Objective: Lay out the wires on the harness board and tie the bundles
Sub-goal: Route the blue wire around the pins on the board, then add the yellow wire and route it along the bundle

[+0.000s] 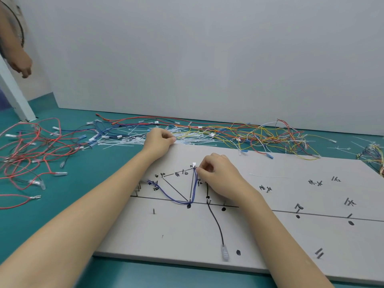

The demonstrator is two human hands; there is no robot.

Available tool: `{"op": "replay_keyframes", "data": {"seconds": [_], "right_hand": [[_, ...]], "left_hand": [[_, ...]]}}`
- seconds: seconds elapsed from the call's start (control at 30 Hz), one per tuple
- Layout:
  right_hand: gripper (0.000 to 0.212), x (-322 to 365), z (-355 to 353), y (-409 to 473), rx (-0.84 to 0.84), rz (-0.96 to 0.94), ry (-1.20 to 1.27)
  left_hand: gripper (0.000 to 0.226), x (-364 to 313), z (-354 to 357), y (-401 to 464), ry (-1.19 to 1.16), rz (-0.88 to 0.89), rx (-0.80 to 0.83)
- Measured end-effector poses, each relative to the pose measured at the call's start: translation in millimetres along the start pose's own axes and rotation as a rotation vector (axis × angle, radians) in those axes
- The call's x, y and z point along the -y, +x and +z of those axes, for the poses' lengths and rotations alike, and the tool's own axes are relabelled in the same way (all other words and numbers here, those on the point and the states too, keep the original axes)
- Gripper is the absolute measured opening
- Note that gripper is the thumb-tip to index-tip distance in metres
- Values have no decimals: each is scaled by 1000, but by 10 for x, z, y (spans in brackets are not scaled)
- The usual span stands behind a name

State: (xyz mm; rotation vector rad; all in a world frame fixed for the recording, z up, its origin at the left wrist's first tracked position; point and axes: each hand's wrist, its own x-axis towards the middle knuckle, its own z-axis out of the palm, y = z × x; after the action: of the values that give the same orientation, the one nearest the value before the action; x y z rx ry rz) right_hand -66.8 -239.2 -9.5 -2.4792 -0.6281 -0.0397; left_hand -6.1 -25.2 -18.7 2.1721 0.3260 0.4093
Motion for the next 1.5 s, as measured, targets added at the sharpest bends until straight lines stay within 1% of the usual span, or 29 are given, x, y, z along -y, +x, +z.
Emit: {"op": "replay_keyframes", "data": {"seconds": [0.13,0.27,0.33,0.37,0.47,0.53,0.63,0.73,1.0,1.13,1.23,1.37,1.43,1.5], "right_hand": [[16,-5,2,0,1,-9,-10],[14,-8,6,4,3,-10,-10],[14,-7,8,5,5,-10,-15],[14,-7,8,5,4,-9,-17],[14,-6,8,4,2,-9,-16],[15,-6,8,4,0,-11,-17],[15,-9,9,7,-1,-9,-14],[15,-14,11,11,-2,-9,-14],[14,-14,10,8,-1,-12,-17],[14,-14,4,9,4,-18,-25],[14,-14,3,10,5,-18,-23],[14,-23,6,13,4,-20,-21],[13,-28,16,13,4,-19,-14],[11,-34,18,23,2,-9,1]], "left_hand": [[9,-33,16,8,-233,-81,-39],[14,-151,-29,-3,-456,-125,-1],[10,-210,-61,-16,-558,-182,60],[12,-235,-75,-23,-636,-212,109],[17,-276,-122,-43,-998,-287,257],[17,-291,-159,-61,-1190,-321,313],[26,-332,-207,-70,-1383,-335,355],[33,-366,-256,-65,-1512,-359,335],[39,-347,-359,-19,-1874,-460,134],[37,-339,-426,15,-1990,-462,89],[35,-341,-402,2,-2027,-481,100],[34,-305,-319,11,-2070,-537,64],[34,-270,-273,15,-2050,-576,80],[35,-255,-201,-15,-1940,-586,142]]}}
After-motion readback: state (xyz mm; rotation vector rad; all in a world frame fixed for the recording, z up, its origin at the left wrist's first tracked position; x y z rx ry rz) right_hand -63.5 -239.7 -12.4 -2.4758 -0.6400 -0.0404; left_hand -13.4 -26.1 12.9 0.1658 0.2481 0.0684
